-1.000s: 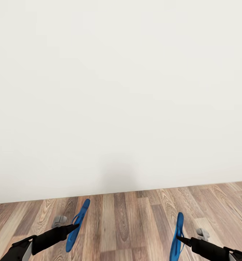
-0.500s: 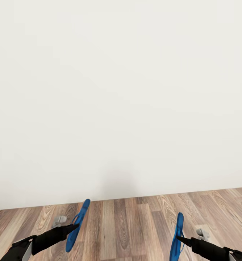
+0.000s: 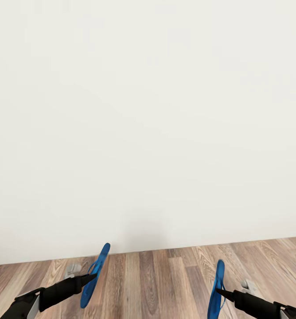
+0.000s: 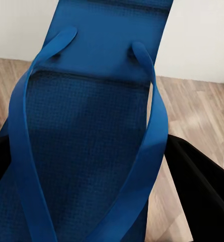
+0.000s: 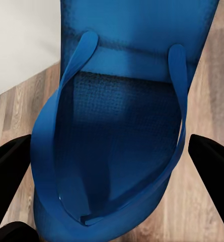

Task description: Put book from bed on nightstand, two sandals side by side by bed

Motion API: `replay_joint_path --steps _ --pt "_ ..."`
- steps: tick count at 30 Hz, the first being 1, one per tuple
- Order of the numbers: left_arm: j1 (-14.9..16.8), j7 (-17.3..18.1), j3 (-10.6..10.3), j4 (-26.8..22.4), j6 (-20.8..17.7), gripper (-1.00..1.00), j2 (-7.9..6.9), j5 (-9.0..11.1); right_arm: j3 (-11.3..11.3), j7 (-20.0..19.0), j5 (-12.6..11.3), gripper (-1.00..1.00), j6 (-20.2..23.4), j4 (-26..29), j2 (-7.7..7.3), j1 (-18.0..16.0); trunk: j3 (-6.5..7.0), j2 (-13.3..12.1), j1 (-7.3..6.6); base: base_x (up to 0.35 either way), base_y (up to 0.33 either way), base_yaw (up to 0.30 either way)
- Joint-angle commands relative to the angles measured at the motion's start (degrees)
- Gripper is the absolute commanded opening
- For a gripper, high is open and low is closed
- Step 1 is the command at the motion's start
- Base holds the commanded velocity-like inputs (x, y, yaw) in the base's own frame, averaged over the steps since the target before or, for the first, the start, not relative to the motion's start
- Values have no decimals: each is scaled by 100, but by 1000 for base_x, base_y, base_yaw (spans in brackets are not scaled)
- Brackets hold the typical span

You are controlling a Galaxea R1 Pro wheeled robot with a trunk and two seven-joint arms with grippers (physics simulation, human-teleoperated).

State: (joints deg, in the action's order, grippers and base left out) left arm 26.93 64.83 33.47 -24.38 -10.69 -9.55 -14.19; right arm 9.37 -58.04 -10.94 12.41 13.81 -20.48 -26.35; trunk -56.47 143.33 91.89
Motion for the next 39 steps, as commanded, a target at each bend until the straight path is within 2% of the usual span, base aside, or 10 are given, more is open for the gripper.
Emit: replay_joint_path --steps 1,8,39 --pt "6 38 45 -5 -47 -100 6 -48 -5 -15 -44 -100 60 -1 -3 -2 17 1 -4 0 0 0" --pt "6 38 45 -5 -47 -100 29 -48 -5 -22 -40 -100 60 -1 -2 -2 172 -9 -22 0 0 0" --pt "6 38 45 -5 -47 -100 41 -48 0 -35 -47 -100 60 -1 -4 -2 729 -1252 -702 0 0 0"
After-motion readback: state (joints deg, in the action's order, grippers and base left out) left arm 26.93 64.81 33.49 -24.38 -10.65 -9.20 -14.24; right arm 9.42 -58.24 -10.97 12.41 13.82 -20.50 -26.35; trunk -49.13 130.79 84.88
